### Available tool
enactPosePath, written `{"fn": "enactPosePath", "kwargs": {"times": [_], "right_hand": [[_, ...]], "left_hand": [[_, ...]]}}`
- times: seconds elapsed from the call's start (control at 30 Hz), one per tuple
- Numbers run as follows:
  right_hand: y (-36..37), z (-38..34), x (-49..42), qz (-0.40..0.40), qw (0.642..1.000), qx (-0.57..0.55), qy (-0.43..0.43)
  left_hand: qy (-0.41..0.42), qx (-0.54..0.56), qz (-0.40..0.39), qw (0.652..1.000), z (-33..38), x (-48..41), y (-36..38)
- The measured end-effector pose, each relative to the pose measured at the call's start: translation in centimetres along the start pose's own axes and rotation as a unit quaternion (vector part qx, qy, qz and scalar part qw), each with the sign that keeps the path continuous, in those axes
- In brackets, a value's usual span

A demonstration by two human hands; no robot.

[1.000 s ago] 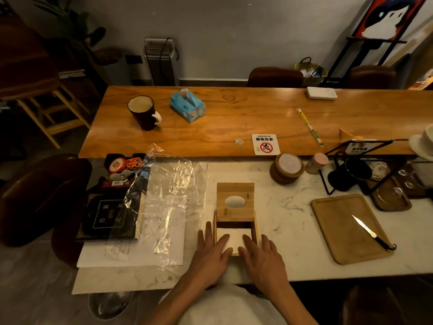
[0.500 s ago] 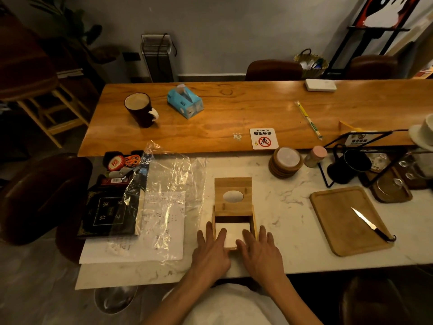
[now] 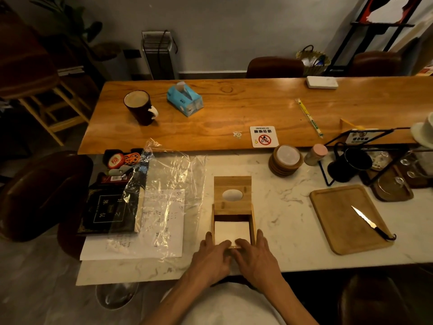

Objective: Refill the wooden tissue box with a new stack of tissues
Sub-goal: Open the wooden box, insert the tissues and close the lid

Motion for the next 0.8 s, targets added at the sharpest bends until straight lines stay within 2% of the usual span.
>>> {"fn": "enactPosePath", "kwargs": {"times": [0.13,0.3,0.4,0.47,0.53,0.6,0.67,0.73,0.8], "right_hand": [[-0.1,1.5,0.4,0.024,0.996,-0.047,0.074],[0.0,0.2,0.5,0.064,0.996,-0.065,0.009],[0.3,1.1,0.6,0.043,0.997,-0.054,0.036],[-0.5,2.0,0.9,0.058,0.992,-0.109,0.026],[-2.3,2.7,1.2,0.089,0.971,-0.223,0.012],[-3.8,3.6,0.9,0.089,0.926,-0.366,0.03],[-4.1,3.8,0.0,0.025,0.852,-0.521,0.052],[-4.6,3.1,-0.3,-0.042,0.788,-0.613,0.039],[-5.3,2.3,-0.7,-0.055,0.791,-0.609,0.003]], "left_hand": [[-0.032,-0.054,0.035,0.997,-0.8,0.3,-0.8],[0.017,-0.062,0.042,0.997,0.1,0.8,-0.5],[0.0,-0.094,0.04,0.995,-0.2,1.1,-1.1],[0.05,-0.091,0.098,0.99,0.1,1.2,-2.4],[0.111,0.025,0.197,0.974,0.8,1.9,-4.8],[0.106,0.192,0.235,0.947,0.8,1.5,-6.4],[0.061,0.356,0.157,0.919,0.3,-0.4,-6.1],[0.024,0.434,0.058,0.899,0.4,-2.1,-5.0],[0.017,0.446,0.031,0.894,0.8,-2.9,-5.0]]}}
Point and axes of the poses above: each hand's wrist, its own x-axis away from the middle knuckle, its own y-axis out of the palm, z = x × y, the point moved 7 cm from there along -x, towards the middle knuckle, and after that the axes turned 12 degrees about x, right-handed, at the moved point
